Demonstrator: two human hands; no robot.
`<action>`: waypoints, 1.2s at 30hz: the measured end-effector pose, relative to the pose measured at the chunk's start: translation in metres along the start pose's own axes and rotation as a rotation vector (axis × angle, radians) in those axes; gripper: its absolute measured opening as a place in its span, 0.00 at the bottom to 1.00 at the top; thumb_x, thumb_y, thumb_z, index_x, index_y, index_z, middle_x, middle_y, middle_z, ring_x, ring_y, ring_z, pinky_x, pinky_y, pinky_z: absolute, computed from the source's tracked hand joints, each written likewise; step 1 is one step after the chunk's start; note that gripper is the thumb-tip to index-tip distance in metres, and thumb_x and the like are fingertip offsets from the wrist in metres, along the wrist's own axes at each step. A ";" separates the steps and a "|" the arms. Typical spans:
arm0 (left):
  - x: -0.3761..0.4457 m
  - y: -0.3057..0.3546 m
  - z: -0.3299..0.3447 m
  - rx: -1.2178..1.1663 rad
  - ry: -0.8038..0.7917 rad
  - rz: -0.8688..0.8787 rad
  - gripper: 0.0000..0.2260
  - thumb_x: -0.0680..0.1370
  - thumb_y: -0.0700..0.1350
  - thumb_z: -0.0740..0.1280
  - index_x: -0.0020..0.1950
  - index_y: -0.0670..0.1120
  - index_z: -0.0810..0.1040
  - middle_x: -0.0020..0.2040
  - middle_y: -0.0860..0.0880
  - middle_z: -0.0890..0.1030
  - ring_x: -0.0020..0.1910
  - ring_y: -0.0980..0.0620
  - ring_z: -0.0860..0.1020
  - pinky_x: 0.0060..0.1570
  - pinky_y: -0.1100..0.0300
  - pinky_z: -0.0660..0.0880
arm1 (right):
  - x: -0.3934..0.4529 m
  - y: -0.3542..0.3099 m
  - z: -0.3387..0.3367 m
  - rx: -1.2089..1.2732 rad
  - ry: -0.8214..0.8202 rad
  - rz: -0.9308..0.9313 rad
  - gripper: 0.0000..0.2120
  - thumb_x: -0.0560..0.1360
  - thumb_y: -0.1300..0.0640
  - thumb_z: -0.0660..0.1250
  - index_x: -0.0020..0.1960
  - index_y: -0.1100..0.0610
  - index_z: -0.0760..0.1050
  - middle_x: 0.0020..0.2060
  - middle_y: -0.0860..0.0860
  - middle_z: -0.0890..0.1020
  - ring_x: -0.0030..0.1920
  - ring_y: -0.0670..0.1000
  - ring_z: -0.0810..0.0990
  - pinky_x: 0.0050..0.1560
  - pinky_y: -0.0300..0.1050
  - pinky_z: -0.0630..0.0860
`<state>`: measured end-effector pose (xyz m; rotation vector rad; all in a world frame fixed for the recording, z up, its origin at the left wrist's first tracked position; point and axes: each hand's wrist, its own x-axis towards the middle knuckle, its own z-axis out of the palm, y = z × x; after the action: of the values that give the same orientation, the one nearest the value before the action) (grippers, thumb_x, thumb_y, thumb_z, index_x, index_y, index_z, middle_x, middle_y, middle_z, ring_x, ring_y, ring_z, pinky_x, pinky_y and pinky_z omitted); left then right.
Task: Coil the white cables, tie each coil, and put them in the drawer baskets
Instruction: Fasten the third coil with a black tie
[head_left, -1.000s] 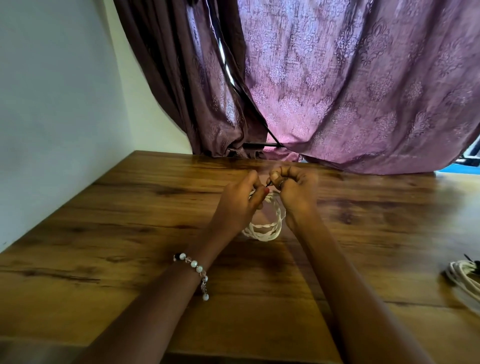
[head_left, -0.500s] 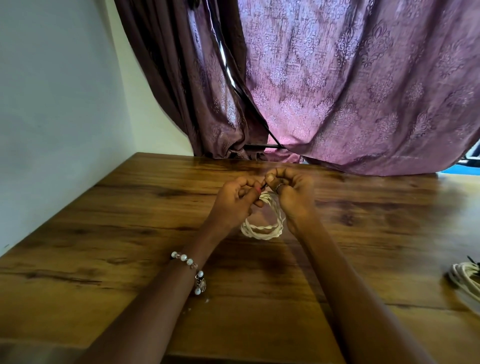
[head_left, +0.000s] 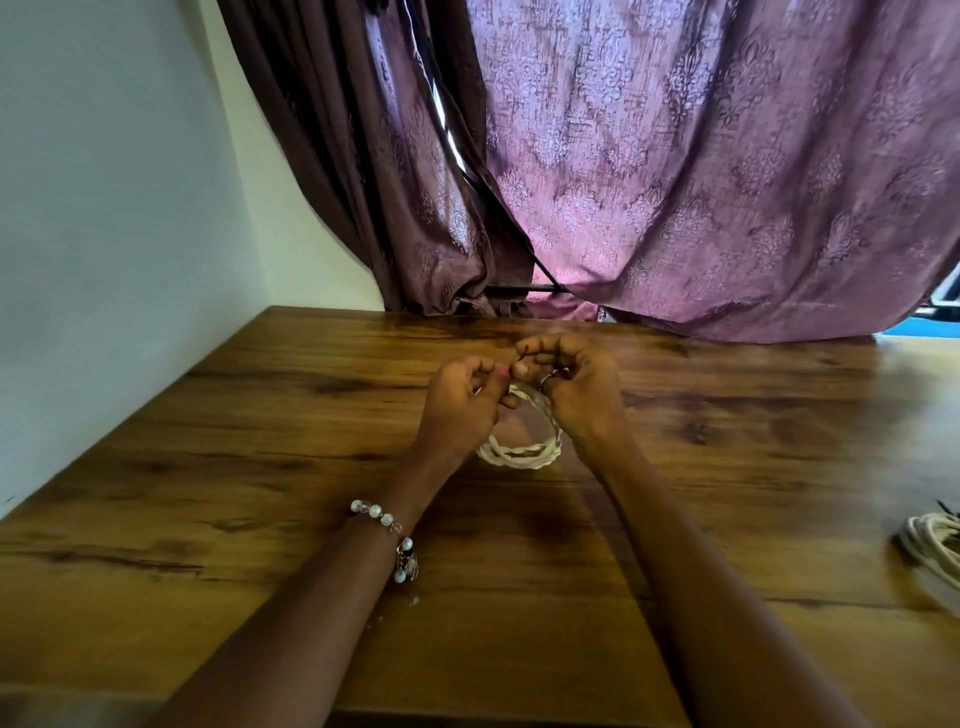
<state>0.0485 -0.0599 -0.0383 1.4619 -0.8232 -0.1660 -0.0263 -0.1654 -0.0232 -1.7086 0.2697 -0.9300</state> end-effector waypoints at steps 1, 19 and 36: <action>0.000 -0.001 0.000 0.006 0.008 -0.002 0.06 0.80 0.39 0.63 0.47 0.39 0.78 0.32 0.48 0.80 0.22 0.62 0.74 0.24 0.66 0.69 | -0.001 0.000 -0.001 0.023 0.011 0.001 0.09 0.70 0.74 0.69 0.49 0.68 0.79 0.39 0.58 0.83 0.39 0.47 0.82 0.40 0.39 0.80; 0.002 -0.004 0.003 0.060 0.016 0.024 0.07 0.80 0.40 0.63 0.49 0.38 0.79 0.36 0.43 0.82 0.23 0.62 0.75 0.25 0.67 0.69 | -0.014 -0.005 0.009 0.241 0.147 0.151 0.07 0.71 0.71 0.70 0.49 0.66 0.80 0.38 0.56 0.83 0.35 0.43 0.82 0.32 0.34 0.77; 0.000 -0.003 0.010 0.057 -0.005 0.029 0.04 0.80 0.42 0.63 0.49 0.43 0.77 0.33 0.51 0.80 0.28 0.50 0.77 0.28 0.58 0.74 | -0.005 0.008 0.016 -0.293 0.273 -0.039 0.09 0.65 0.52 0.60 0.37 0.38 0.75 0.36 0.40 0.81 0.50 0.59 0.80 0.52 0.78 0.68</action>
<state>0.0433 -0.0682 -0.0420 1.5024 -0.8585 -0.1250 -0.0162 -0.1538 -0.0341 -1.8550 0.5781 -1.2006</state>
